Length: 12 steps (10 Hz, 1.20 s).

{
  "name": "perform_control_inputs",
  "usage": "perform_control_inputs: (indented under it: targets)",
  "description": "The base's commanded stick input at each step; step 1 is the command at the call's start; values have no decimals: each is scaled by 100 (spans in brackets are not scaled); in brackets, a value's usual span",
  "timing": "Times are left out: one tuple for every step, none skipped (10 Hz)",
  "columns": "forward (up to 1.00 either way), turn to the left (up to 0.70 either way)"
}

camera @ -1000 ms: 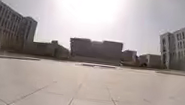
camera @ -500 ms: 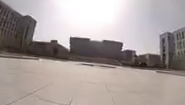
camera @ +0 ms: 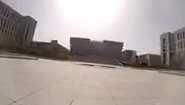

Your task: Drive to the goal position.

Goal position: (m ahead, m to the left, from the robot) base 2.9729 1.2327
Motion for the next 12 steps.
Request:
perform_control_inputs:
  targets:
    - [70,0]
    - [70,0]
    - [70,0]
    - [70,0]
    - [70,0]
    - [70,1]
    - [70,9]
    - [70,17]
    - [70,25]
    - [70,33]
    - [70,35]
    - [70,35]
